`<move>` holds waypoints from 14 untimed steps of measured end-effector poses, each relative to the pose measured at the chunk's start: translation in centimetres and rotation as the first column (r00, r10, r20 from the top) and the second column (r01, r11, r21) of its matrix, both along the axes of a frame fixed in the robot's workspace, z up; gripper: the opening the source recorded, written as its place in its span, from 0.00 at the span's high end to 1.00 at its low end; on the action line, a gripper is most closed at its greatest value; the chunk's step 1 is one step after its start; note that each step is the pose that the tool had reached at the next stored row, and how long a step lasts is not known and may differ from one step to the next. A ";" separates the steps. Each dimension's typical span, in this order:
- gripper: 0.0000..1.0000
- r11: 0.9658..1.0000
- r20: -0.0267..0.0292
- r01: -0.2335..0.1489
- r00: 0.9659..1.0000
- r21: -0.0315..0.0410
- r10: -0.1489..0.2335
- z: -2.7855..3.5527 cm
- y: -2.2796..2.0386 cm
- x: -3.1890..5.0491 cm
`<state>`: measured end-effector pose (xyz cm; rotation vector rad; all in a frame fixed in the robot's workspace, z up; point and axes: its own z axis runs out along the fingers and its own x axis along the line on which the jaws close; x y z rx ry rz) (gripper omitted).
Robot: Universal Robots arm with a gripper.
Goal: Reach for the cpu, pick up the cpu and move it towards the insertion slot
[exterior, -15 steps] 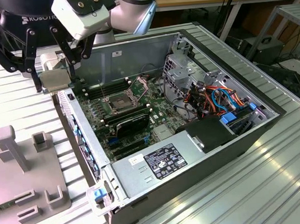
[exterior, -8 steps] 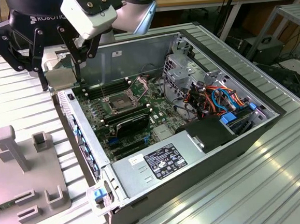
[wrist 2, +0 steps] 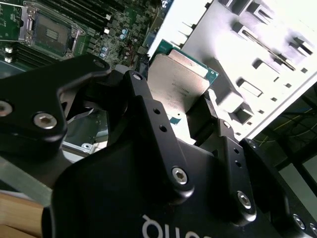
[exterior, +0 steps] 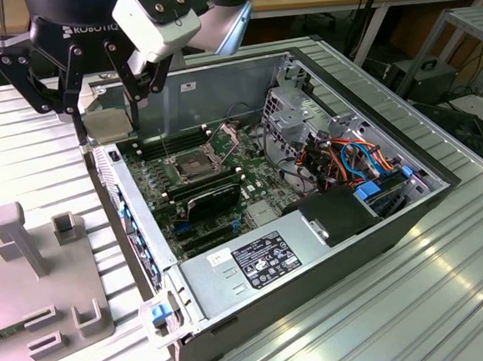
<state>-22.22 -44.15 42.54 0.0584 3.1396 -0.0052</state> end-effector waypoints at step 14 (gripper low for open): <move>0.45 1.000 0.000 0.000 1.000 -0.003 0.000 -0.12 0.00 1.62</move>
